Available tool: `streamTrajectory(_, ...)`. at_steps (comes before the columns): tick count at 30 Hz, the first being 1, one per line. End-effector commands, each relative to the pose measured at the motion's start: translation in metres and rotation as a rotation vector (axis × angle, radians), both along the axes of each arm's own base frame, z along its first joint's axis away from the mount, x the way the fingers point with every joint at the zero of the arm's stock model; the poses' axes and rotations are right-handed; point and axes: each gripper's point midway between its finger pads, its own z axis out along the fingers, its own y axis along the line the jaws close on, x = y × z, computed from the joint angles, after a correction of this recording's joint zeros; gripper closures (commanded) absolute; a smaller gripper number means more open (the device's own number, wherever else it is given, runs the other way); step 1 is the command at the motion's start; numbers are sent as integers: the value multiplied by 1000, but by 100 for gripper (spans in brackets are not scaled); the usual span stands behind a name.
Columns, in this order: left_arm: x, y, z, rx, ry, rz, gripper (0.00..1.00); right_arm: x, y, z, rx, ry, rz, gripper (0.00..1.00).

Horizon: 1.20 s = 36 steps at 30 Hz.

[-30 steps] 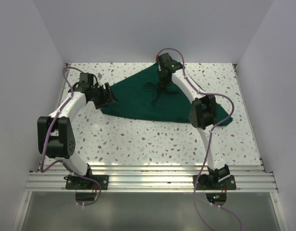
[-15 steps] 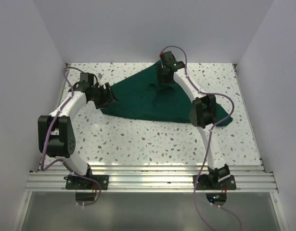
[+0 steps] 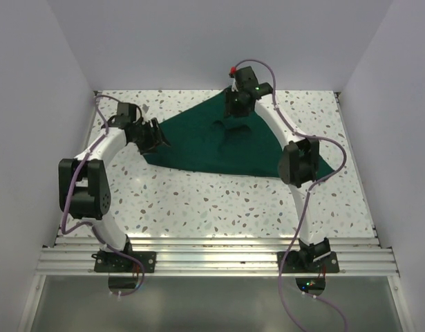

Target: Prepare the surgical pack

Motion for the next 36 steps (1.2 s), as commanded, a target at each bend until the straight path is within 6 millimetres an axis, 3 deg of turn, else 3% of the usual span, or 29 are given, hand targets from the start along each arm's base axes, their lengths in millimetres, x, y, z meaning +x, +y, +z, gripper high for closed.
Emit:
streamTrajectory(1, 6, -5, 4, -31, -17, -16, 36, -17, 26, 60, 198, -30, 45, 54)
streamTrajectory(2, 6, -6, 3, -38, -12, -19, 37, -18, 36, 57, 229, -31, 58, 68)
streamTrajectory(3, 6, -8, 2, -44, -7, -19, 38, -23, 41, 52, 255, -14, 66, 73)
streamTrajectory(4, 6, -11, -2, -54, 5, -26, 41, -34, 46, 34, 279, 44, 72, 79)
streamTrajectory(6, 9, -15, -3, -63, 10, -33, 43, -40, 56, 32, 309, 37, 101, 91)
streamTrajectory(9, 9, -23, -7, -67, 26, -49, 47, -43, 65, 29, 326, 43, 139, 93)
streamTrajectory(10, 9, -25, -8, -68, 29, -52, 48, -42, 66, 23, 323, 61, 139, 93)
streamTrajectory(11, 8, -26, -10, -71, 37, -51, 49, -44, 64, 5, 299, 105, 131, 94)
streamTrajectory(14, 7, -28, -15, -77, 51, -54, 51, -34, 60, -5, 263, 100, 104, 98)
streamTrajectory(15, 7, -28, -19, -76, 58, -54, 51, -28, 52, -17, 215, 89, 72, 98)
streamTrajectory(19, 8, -29, -21, -79, 67, -51, 53, -8, 38, -33, 124, 28, 34, 98)
streamTrajectory(23, 8, -26, -19, -65, 69, -45, 53, 15, 28, -41, 64, -28, 14, 98)
streamTrajectory(24, 6, -26, -18, -61, 70, -44, 53, 26, 23, -33, 50, -62, -4, 98)
streamTrajectory(26, 4, -24, -18, -50, 72, -42, 53, 35, 16, -51, 31, -46, -26, 96)
streamTrajectory(27, 3, -22, -17, -40, 68, -39, 53, 46, 12, -42, 27, -80, -46, 95)
streamTrajectory(29, 3, -20, -13, -26, 58, -42, 53, 57, 4, -42, 36, -94, -74, 91)
streamTrajectory(32, 9, -15, -4, 3, 23, -39, 46, 64, 0, -16, 109, -122, -105, 79)
streamTrajectory(34, 16, -15, 1, 8, -5, -50, 39, 55, 1, -12, 141, -90, -105, 76)
streamTrajectory(35, 19, -15, 3, 15, -16, -62, 36, 47, -3, 2, 141, -81, -107, 75)
streamTrajectory(36, 21, -16, 0, 14, -12, -70, 32, 37, -7, -1, 126, -47, -115, 72)
